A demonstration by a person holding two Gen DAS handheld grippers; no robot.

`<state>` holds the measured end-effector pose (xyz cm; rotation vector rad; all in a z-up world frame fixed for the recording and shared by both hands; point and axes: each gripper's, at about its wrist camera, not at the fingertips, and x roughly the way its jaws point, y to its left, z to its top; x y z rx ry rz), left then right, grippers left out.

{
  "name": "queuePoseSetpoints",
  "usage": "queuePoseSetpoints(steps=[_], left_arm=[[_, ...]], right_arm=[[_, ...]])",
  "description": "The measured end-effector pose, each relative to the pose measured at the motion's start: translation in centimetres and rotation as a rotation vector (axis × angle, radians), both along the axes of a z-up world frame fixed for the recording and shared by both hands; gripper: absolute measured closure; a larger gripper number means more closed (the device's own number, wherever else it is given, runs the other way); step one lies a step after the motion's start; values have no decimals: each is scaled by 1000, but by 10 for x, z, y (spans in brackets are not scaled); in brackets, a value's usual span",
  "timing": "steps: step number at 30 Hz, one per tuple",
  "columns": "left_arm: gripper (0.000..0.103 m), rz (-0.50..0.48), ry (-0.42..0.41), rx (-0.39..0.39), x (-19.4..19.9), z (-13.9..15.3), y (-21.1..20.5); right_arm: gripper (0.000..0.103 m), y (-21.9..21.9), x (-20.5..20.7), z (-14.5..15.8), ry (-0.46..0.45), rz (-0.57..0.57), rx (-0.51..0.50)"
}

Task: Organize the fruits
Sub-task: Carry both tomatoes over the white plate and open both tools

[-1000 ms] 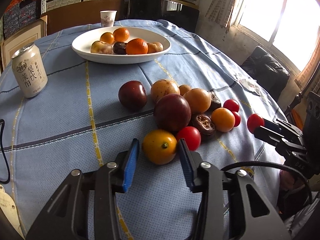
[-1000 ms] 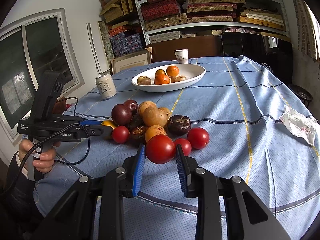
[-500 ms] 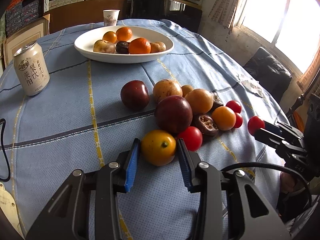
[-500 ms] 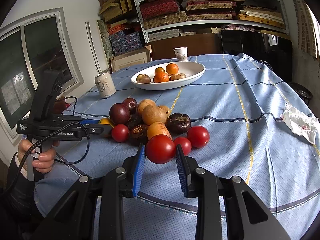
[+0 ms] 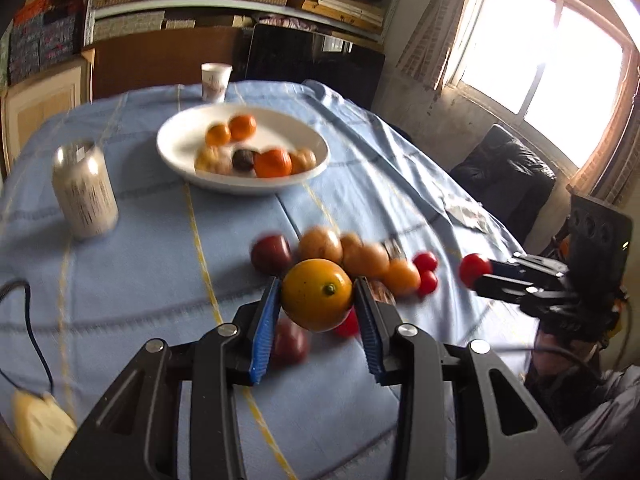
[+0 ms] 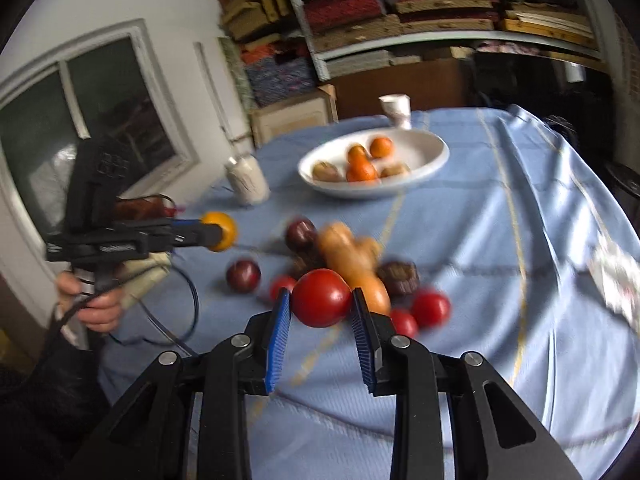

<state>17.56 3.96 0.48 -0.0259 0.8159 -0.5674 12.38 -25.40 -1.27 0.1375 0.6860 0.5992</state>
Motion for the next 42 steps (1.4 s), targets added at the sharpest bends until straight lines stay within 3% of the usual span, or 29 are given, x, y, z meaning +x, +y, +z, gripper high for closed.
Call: queuePoseSetpoints(steps=[3, 6, 14, 23, 24, 25, 26, 31, 35, 37, 42], left_arm=[[66, 22, -27, 16, 33, 19, -5], [66, 52, -24, 18, 72, 26, -12], [66, 179, 112, 78, 192, -3, -30], [66, 228, 149, 183, 231, -24, -43], [53, 225, 153, 194, 232, -25, -44], [29, 234, 152, 201, 233, -25, -44], [21, 252, 141, 203, 230, -23, -42], [14, 250, 75, 146, 190, 10, -28], [12, 250, 9, 123, 136, 32, -16], [5, 255, -17, 116, 105, 35, -10], [5, 278, -60, 78, 27, 18, 4]], right_arm=[[72, 9, 30, 17, -59, -9, -51], [72, 16, 76, 20, -59, -38, -73], [72, 24, 209, -6, 110, -125, -35], [70, 37, 264, -31, 192, -151, -96], [58, 37, 266, -31, 199, -153, -99], [42, 38, 265, -30, 197, -157, -97], [39, 37, 262, -26, 186, -165, -94], [39, 29, 229, 1, 127, -143, -77], [39, 12, 178, 21, 79, -137, -60], [39, 5, 154, 23, 73, -141, -67], [38, -14, 80, 8, 40, -158, -133]])
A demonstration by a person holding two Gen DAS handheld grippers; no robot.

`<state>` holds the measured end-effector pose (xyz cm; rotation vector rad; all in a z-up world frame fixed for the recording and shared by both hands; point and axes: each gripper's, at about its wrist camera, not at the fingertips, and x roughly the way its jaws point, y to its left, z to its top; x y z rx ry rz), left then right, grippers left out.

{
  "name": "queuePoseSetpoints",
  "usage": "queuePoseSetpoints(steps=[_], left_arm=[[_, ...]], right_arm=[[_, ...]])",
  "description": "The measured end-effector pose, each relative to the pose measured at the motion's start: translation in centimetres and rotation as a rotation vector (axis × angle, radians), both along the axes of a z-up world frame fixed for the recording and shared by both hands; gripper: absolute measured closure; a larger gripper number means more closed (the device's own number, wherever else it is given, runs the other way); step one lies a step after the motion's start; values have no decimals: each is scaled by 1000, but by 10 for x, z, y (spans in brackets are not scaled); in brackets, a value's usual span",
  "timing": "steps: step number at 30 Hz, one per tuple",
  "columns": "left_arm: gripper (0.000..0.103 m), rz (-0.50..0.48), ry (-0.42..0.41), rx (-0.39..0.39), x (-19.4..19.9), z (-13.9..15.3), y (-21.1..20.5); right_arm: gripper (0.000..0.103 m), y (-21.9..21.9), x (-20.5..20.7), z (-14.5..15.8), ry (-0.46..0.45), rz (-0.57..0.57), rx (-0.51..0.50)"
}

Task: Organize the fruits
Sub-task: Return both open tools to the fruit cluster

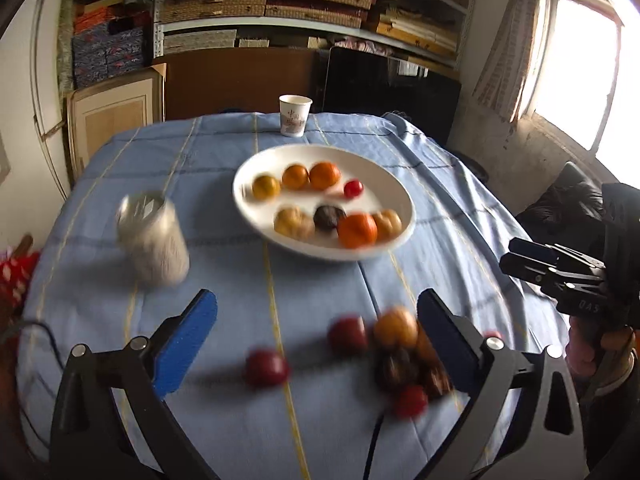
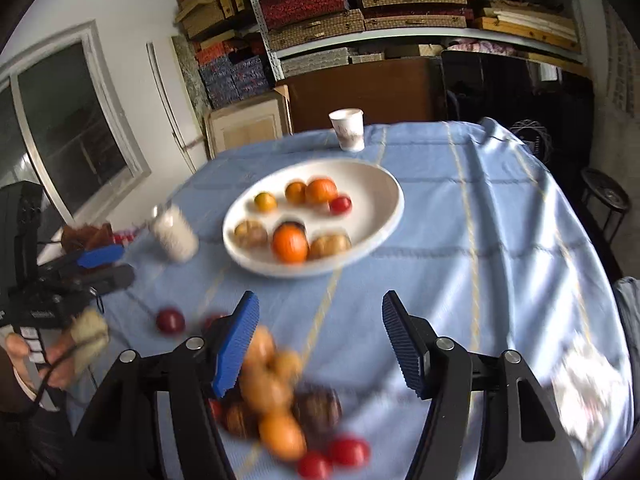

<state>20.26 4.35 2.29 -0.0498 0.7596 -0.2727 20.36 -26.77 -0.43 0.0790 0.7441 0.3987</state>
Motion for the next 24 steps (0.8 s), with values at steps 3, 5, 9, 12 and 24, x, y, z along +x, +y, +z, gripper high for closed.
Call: queuePoseSetpoints(steps=[3, 5, 9, 12, 24], left_arm=[[5, -6, -13, -26, -37, -22, 2], [5, -18, -33, -36, -58, -38, 1], [5, -41, -34, -66, -76, -63, 0], [5, -44, -57, -85, -78, -61, 1], [4, -12, -35, -17, -75, -66, -6]], right_arm=[[38, -3, -36, -18, -14, -9, -90], [38, -1, -56, -29, -34, -22, -164], [50, 0, -81, -44, -16, -24, -171], [56, 1, -86, -52, 6, -22, -118], [73, 16, -64, -69, 111, -29, -92]])
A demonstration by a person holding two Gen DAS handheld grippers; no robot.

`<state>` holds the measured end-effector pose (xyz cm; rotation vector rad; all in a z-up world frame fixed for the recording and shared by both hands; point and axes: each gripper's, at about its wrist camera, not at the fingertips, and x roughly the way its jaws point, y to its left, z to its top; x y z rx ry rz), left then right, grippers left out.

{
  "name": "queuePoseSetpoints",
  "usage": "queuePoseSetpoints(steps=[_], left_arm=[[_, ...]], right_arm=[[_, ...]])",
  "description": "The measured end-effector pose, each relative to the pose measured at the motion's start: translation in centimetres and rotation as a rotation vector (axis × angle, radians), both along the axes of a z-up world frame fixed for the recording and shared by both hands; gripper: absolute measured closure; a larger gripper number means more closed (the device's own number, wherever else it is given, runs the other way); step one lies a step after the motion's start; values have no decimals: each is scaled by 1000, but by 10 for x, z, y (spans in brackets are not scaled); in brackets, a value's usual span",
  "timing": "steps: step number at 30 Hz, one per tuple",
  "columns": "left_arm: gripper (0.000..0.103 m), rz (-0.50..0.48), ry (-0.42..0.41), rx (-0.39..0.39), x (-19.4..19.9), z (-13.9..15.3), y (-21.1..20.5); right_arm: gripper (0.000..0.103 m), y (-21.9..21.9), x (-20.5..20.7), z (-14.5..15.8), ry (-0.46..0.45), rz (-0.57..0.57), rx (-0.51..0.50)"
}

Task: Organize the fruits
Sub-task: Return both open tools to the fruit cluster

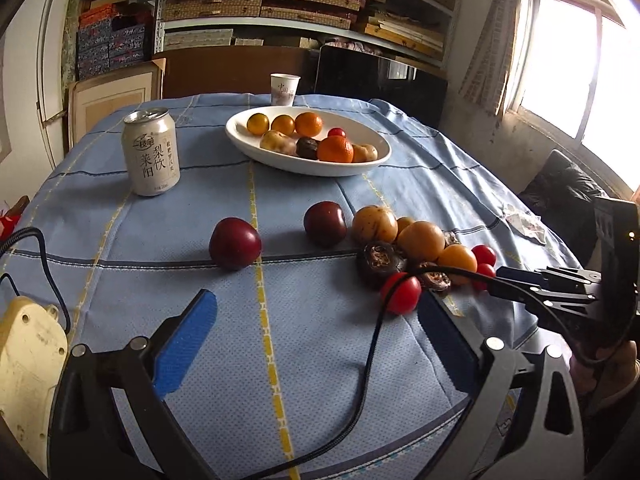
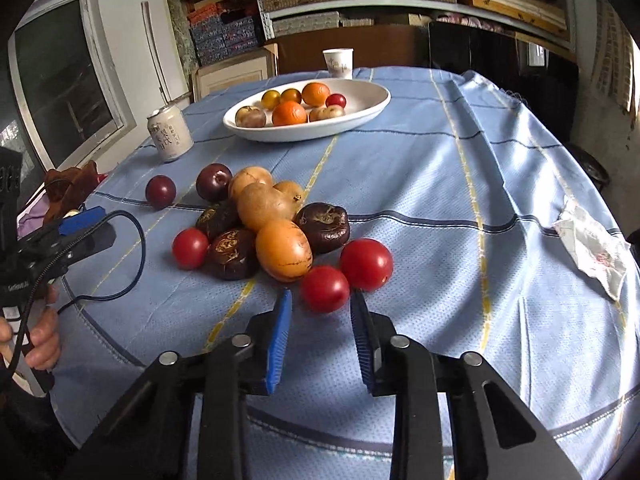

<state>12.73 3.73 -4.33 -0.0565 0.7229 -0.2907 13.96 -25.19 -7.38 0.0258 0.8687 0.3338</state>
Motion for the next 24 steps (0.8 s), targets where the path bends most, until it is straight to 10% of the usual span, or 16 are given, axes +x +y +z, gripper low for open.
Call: queuePoseSetpoints(steps=[24], left_arm=[[4, 17, 28, -20, 4, -3, 7]], right_arm=[[79, 6, 0, -1, -46, -18, -48]])
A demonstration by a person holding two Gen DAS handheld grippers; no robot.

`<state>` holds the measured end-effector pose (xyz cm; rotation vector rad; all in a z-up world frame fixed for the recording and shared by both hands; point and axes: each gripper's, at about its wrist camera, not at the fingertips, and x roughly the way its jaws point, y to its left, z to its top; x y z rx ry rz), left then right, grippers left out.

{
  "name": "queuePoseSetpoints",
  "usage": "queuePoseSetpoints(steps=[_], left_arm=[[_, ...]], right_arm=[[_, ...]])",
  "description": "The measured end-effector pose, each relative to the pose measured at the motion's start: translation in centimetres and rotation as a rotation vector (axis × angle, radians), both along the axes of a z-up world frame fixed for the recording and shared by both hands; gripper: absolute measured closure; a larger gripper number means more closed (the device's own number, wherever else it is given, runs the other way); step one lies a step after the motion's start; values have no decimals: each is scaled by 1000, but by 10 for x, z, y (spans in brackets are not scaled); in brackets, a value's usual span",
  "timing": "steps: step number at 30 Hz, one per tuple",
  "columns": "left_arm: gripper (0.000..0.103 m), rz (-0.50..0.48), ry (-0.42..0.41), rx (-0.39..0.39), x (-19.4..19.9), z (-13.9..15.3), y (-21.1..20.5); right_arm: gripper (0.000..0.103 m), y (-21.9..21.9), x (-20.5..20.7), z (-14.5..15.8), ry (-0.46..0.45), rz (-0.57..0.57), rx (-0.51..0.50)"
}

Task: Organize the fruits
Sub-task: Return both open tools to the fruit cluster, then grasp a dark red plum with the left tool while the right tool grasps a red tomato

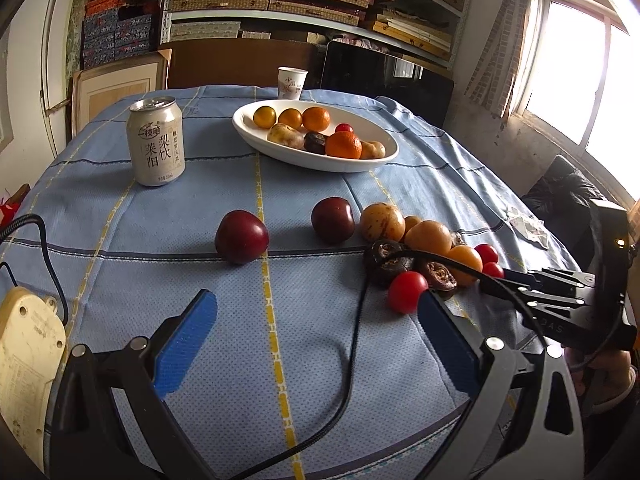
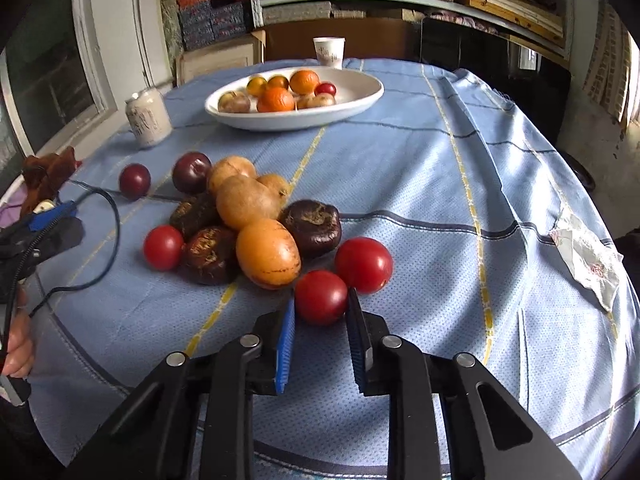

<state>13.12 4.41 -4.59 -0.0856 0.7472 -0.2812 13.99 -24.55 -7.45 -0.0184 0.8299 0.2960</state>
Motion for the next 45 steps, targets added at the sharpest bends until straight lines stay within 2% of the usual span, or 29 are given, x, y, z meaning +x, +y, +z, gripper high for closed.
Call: queuePoseSetpoints(steps=[5, 12, 17, 22, 26, 28, 33, 41, 45], left_arm=[[4, 2, 16, -9, 3, -2, 1], [5, -3, 42, -57, 16, 6, 15], [5, 17, 38, 55, 37, 12, 18], [5, 6, 43, 173, 59, 4, 12], [11, 0, 58, 188, 70, -3, 12], [20, -3, 66, 187, 73, -6, 11], [33, -25, 77, 150, 76, -9, 13], [40, -24, 101, 150, 84, -14, 11], [48, -15, 121, 141, 87, -17, 13]], right_arm=[[79, -17, -10, 7, -61, -5, 114], [79, -33, -5, 7, -50, -17, 222], [79, -33, -4, 6, -42, -13, 238], [78, -35, -5, 6, -44, -6, 258], [78, -35, -5, 5, -43, -4, 260], [78, -35, -5, 5, -43, -4, 257], [78, -33, -5, 5, -38, 1, 254], [78, -33, -5, 5, -37, 2, 255], [78, -33, -5, 5, -38, 0, 255]])
